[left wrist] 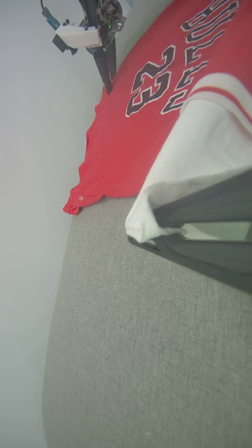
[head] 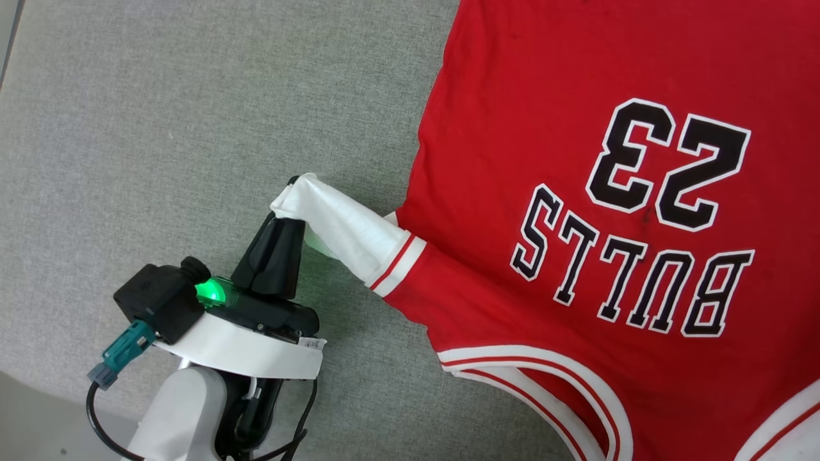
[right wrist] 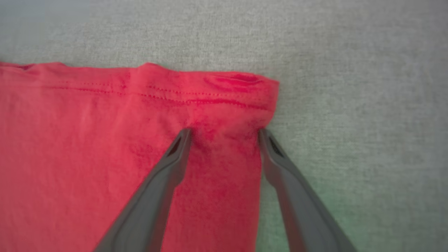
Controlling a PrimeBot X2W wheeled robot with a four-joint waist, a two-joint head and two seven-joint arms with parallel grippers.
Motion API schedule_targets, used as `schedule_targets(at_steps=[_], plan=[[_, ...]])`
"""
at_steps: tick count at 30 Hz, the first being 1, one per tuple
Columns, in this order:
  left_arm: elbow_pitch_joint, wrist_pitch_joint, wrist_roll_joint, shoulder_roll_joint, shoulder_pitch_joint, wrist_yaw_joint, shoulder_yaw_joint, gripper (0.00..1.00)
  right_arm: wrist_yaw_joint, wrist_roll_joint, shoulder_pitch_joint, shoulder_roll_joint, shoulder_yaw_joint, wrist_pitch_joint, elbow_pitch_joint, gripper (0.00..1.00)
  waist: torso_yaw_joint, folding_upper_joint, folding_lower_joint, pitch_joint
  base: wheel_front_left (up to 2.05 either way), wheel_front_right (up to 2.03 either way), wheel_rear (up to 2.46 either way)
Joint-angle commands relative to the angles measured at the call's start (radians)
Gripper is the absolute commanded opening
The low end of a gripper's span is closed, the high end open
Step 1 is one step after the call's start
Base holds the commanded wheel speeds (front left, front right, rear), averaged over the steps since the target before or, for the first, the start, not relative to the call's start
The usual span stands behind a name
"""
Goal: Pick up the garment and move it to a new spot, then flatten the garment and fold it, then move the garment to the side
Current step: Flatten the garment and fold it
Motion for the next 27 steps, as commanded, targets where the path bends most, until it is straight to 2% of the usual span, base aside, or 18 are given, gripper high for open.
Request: schedule_targets(at_steps=[1, 2, 3, 4, 5, 11, 18, 25, 27], plan=[[0.0, -0.005, 0.007, -0.005, -0.009, -0.004, 0.009, 0.0, -0.001, -0.01, 0.057, 0.027, -0.003, 0.057, 0.059, 1.0, 0.001, -0.0001, -0.0001, 0.002, 0.0, 0.0, 0.0], [0.004, -0.005, 0.009, -0.007, -0.005, -0.004, 0.013, 0.0, -0.001, -0.015, 0.077, 0.033, -0.012, 0.093, 0.075, 1.0, 0.0, -0.0001, -0.0001, 0.003, 0.0, 0.0, 0.0], [0.006, -0.005, 0.011, -0.011, -0.002, -0.007, 0.016, 0.0, -0.001, -0.023, 0.091, 0.036, -0.016, 0.122, 0.083, 0.47, -0.001, -0.0001, -0.0001, 0.003, 0.0, 0.0, 0.0], [0.006, -0.005, 0.011, -0.015, -0.001, -0.01, 0.02, 0.0, -0.001, -0.028, 0.102, 0.038, -0.018, 0.141, 0.083, 0.4, -0.001, -0.0001, -0.0001, 0.002, 0.0, 0.0, 0.0], [0.008, -0.005, 0.013, -0.017, 0.0, -0.012, 0.022, 0.0, -0.001, -0.029, 0.109, 0.037, -0.026, 0.149, 0.081, 0.0, -0.002, -0.0001, -0.0001, 0.002, 0.0, 0.0, 0.0], [0.032, -0.004, 0.017, -0.022, 0.016, -0.017, 0.035, 0.0, -0.001, -0.007, 0.097, 0.012, -0.05, 0.09, 0.021, 0.0, -0.009, -0.0001, -0.0001, -0.035, 0.0, 0.0, 0.0], [0.083, -0.004, 0.013, -0.009, 0.066, -0.019, 0.05, 0.0, -0.001, 0.063, 0.131, -0.073, -0.022, -0.006, -0.087, 0.0, -0.032, -0.0001, -0.0001, -0.164, 0.0, 0.0, 0.0], [0.123, 0.005, -0.003, 0.009, 0.148, 0.014, 0.078, 0.0, -0.001, 0.179, 0.387, -0.111, -0.04, -0.039, -0.236, 0.0, -0.081, -0.0001, -0.0001, -0.307, 0.0, 0.0, 0.0], [0.128, 0.008, -0.008, 0.015, 0.172, 0.026, 0.087, 0.0, -0.001, 0.203, 0.491, -0.099, -0.057, -0.05, -0.293, 0.0, -0.095, -0.0001, -0.0001, -0.345, 0.0, 0.0, 0.0]])
